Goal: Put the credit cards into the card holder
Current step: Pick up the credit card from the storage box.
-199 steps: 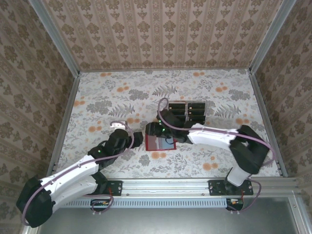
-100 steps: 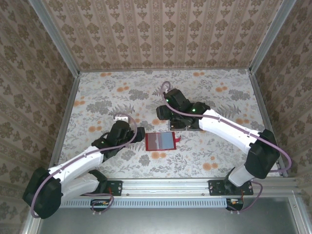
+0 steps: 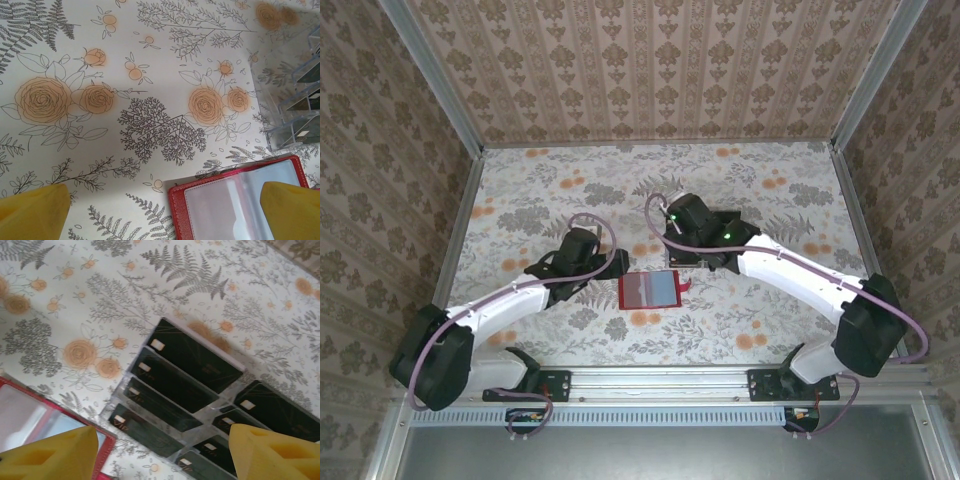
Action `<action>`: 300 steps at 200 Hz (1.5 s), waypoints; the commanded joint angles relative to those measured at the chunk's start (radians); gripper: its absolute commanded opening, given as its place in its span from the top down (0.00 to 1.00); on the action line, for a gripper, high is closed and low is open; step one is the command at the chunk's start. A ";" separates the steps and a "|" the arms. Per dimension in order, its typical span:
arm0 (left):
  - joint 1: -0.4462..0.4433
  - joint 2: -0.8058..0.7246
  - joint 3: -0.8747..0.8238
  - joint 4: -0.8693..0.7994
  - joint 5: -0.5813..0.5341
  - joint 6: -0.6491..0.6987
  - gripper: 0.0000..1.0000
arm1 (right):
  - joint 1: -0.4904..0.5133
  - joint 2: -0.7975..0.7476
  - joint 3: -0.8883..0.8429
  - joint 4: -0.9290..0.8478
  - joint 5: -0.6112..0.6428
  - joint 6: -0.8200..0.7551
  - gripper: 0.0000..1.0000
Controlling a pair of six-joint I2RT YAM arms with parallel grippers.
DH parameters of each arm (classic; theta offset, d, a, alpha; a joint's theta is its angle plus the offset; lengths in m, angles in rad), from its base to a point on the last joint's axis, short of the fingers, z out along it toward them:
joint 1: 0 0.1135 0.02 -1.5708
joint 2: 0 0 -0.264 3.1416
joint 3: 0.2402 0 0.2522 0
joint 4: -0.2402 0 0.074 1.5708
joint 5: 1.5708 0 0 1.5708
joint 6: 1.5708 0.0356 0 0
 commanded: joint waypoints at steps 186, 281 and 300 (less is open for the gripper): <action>0.019 -0.154 -0.041 -0.079 0.008 -0.012 0.00 | -0.094 0.227 0.117 -0.171 -0.219 -0.315 0.54; 0.044 -0.172 -0.067 -0.075 0.021 -0.013 0.00 | -0.090 0.355 0.190 -0.234 -0.206 -0.369 0.62; 0.047 -0.167 -0.070 -0.071 0.024 -0.013 0.00 | -0.088 0.375 0.196 -0.235 -0.184 -0.376 0.62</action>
